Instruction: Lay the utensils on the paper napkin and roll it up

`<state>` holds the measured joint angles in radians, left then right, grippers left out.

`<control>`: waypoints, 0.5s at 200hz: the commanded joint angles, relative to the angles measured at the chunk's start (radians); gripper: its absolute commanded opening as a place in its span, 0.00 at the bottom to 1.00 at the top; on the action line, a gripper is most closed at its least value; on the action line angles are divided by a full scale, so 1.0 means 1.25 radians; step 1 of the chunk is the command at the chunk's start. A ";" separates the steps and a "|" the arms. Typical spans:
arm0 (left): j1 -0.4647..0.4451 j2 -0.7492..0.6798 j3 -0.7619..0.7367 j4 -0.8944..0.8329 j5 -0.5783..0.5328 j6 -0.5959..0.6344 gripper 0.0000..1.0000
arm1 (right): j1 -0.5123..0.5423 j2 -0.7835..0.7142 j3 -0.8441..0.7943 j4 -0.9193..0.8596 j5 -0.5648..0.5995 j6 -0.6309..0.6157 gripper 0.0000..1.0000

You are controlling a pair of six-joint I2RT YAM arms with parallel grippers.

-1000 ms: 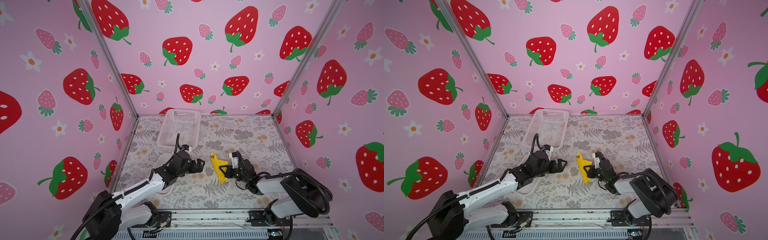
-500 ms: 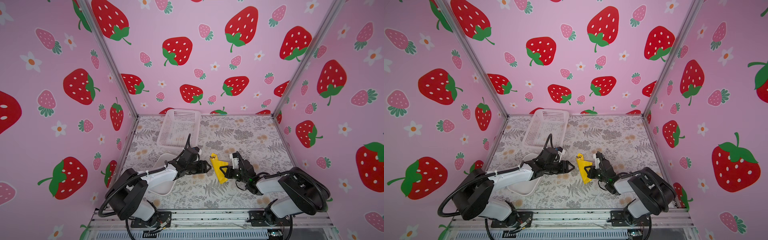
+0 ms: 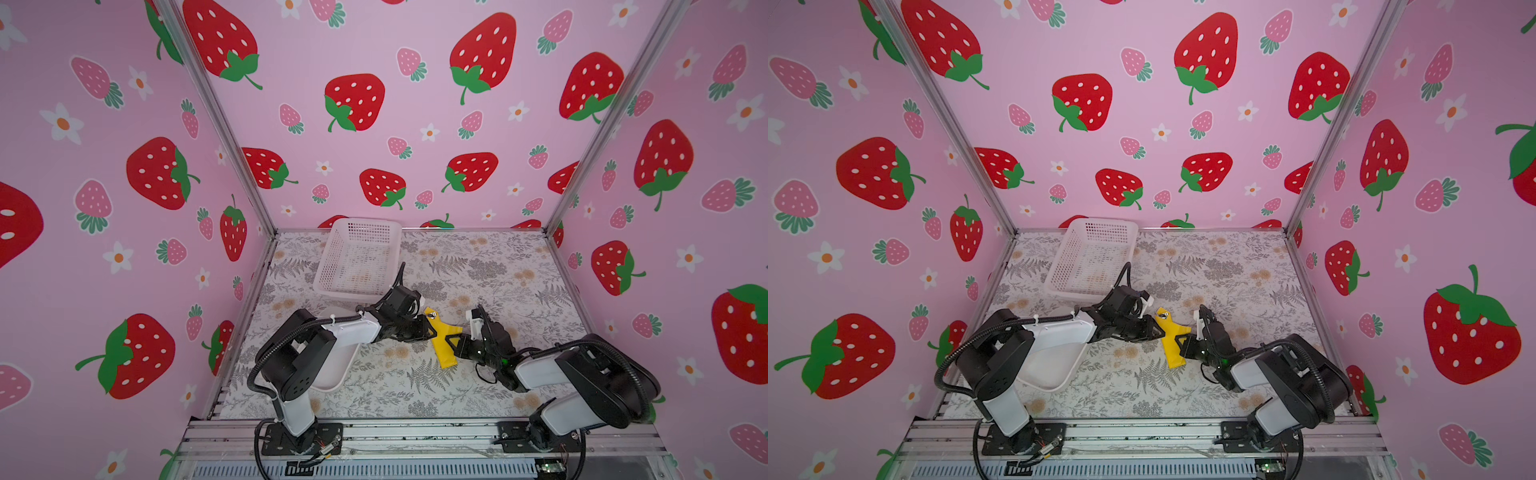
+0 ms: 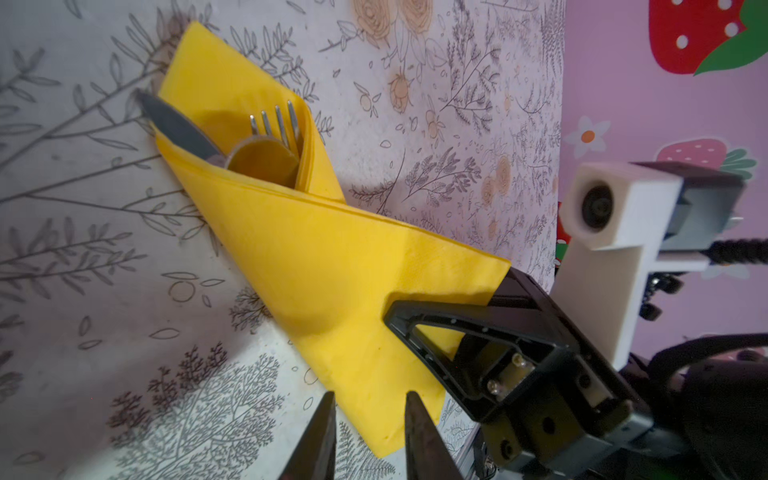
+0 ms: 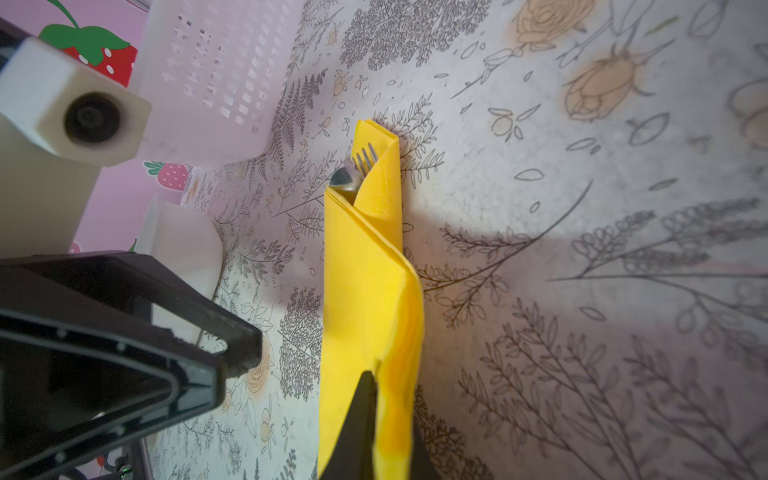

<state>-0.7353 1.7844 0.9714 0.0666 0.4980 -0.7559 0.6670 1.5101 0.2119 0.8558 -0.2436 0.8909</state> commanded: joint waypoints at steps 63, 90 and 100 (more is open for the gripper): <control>-0.020 0.107 0.120 -0.079 0.004 0.032 0.16 | -0.015 0.020 -0.009 0.006 -0.018 0.015 0.11; -0.023 0.129 0.128 -0.080 0.007 0.028 0.14 | -0.020 0.018 -0.011 0.003 -0.028 0.015 0.13; -0.023 0.134 0.130 -0.078 0.008 0.027 0.13 | -0.022 0.016 -0.009 -0.003 -0.034 0.012 0.14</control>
<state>-0.7578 1.9297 1.0916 -0.0093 0.4999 -0.7303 0.6476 1.5230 0.2119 0.8558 -0.2657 0.8970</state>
